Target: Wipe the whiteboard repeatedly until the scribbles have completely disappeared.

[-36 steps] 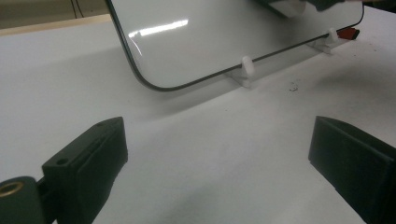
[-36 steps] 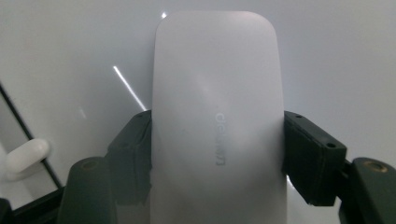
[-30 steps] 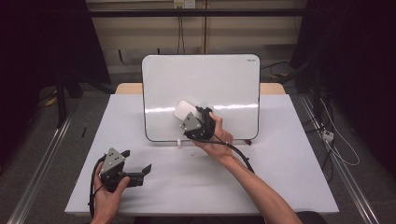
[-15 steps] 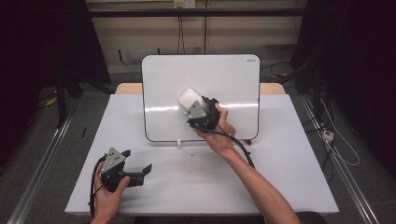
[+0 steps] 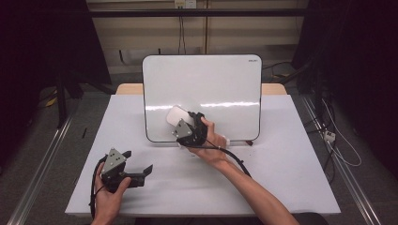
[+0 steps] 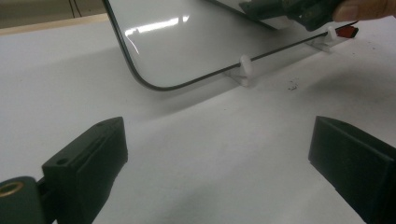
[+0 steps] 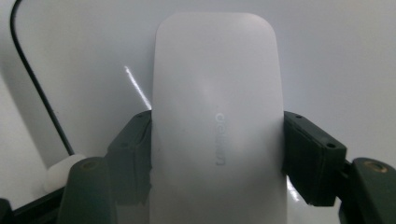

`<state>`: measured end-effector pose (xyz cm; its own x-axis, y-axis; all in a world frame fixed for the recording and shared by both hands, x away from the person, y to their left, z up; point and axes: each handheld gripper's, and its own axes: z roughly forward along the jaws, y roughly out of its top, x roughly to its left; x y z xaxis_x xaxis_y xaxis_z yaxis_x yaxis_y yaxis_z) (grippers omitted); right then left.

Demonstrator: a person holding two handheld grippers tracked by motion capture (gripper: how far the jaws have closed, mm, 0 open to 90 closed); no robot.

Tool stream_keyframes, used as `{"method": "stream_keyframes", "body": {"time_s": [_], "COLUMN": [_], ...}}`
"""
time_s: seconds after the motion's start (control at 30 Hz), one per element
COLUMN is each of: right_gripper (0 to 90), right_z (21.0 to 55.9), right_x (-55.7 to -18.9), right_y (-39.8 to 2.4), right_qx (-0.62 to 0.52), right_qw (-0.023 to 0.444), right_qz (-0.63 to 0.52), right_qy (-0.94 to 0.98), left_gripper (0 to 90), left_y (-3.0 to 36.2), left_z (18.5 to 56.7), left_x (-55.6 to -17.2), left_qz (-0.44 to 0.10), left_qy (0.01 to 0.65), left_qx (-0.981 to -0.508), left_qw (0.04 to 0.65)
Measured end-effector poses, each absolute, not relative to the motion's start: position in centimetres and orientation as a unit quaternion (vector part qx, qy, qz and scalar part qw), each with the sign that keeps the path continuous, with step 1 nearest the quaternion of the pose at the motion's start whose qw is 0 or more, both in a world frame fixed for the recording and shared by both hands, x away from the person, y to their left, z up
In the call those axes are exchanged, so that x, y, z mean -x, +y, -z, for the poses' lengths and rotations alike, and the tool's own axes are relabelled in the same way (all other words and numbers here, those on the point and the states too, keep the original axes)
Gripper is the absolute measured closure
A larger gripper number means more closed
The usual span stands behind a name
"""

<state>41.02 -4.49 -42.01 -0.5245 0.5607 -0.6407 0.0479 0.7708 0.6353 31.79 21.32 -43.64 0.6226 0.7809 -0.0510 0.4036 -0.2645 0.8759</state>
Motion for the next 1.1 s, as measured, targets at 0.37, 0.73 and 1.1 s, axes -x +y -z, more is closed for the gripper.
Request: {"method": "stream_keyframes", "body": {"time_s": [0.37, 0.73, 1.1], "right_gripper": [31.4, 31.4, 31.4], "right_z": [38.8, 35.1, 33.0], "right_x": [-43.9, -47.0, -48.4], "right_y": [-8.2, -13.0, -18.2], "right_qx": [-0.246, -0.318, -0.391], "right_qw": [0.463, 0.468, 0.472], "right_qz": [-0.302, -0.319, -0.325], "right_qy": [0.796, 0.761, 0.720], "left_gripper": [4.5, 4.5, 4.5], "left_y": [21.4, 21.6, 21.6], "left_z": [43.6, 43.6, 43.6], "left_x": [-31.8, -31.8, -31.6], "left_qz": [-0.200, -0.200, -0.201], "left_qy": [0.386, 0.386, 0.390], "left_qx": [-0.768, -0.769, -0.766], "left_qw": [0.471, 0.469, 0.470]}}
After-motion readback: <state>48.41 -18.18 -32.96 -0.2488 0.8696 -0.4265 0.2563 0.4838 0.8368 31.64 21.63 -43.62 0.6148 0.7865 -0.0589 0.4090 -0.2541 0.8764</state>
